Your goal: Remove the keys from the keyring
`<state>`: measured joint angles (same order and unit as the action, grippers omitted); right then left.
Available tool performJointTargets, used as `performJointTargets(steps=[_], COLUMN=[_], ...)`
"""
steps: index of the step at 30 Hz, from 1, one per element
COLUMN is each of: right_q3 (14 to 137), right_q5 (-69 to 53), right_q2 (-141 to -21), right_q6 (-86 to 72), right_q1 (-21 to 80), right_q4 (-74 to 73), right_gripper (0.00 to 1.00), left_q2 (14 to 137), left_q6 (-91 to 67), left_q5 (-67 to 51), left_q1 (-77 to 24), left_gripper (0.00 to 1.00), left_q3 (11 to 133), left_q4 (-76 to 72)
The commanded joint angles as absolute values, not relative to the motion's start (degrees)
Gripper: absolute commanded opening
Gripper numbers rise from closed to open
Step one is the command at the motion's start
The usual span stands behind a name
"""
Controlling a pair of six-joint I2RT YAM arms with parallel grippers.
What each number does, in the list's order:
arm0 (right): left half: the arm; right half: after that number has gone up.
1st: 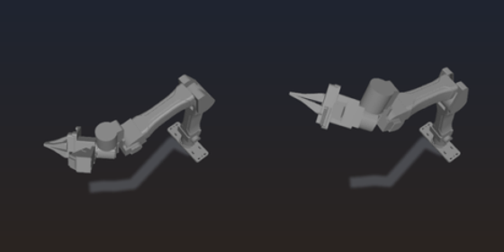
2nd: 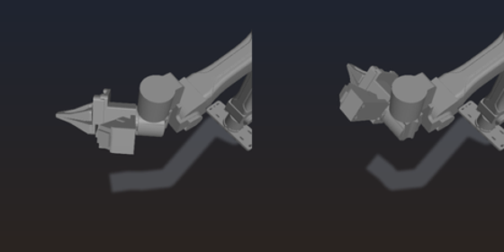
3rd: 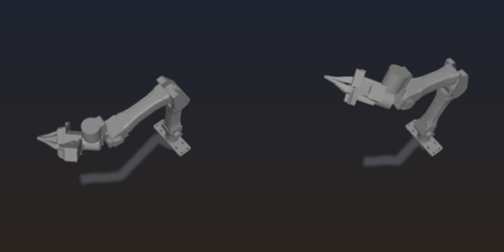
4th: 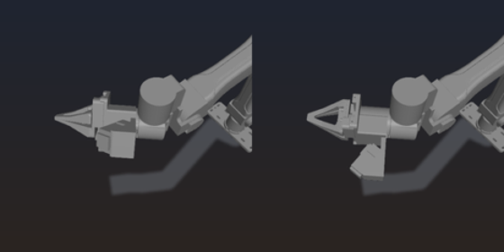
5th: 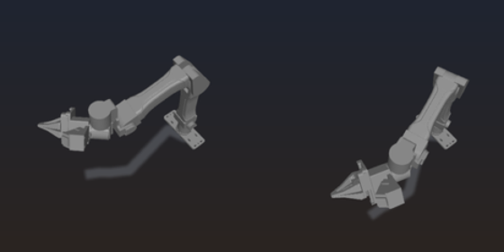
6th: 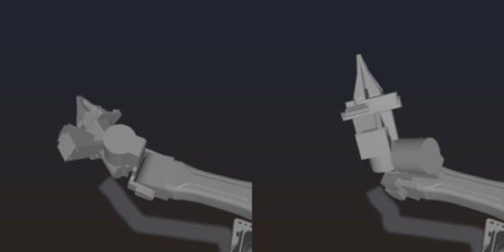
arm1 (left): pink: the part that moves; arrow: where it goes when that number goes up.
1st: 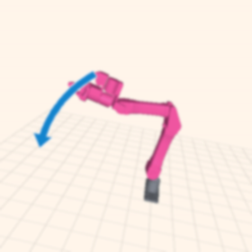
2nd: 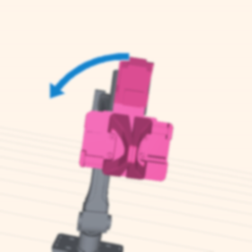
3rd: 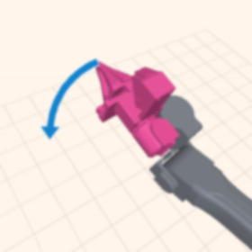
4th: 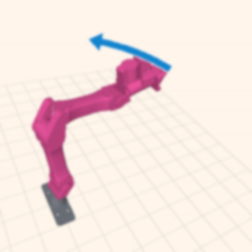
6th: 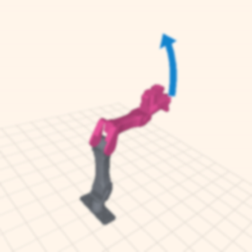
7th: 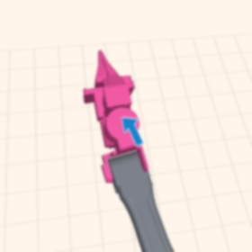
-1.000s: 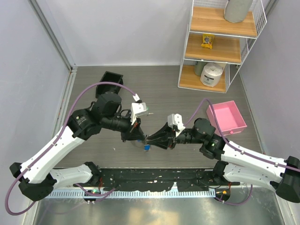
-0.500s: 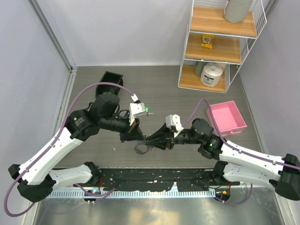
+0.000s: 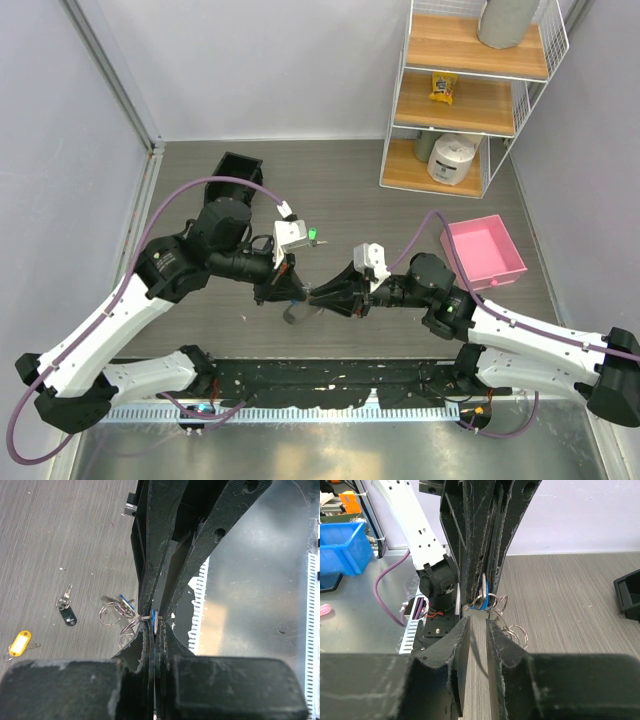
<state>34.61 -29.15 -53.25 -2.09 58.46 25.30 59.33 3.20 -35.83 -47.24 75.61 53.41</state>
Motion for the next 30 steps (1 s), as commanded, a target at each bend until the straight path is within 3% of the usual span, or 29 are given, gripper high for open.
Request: performJointTargets(steps=[1,30], right_q3=[37.79,37.97], right_q5=[-27.33,-20.92], right_q2=[-52.65,-50.71], right_q6=[-0.97,2.11], right_q1=[58.8,58.8], right_q4=[26.89,23.03], right_gripper=[0.26,0.19], left_q2=[58.18,58.54], left_q6=[2.55,2.72], left_q5=[-38.76,-38.58], left_q1=[-47.29,-47.29], left_gripper=[0.0,0.0], left_q3=[77.78,79.01], left_q4=[50.98,52.03])
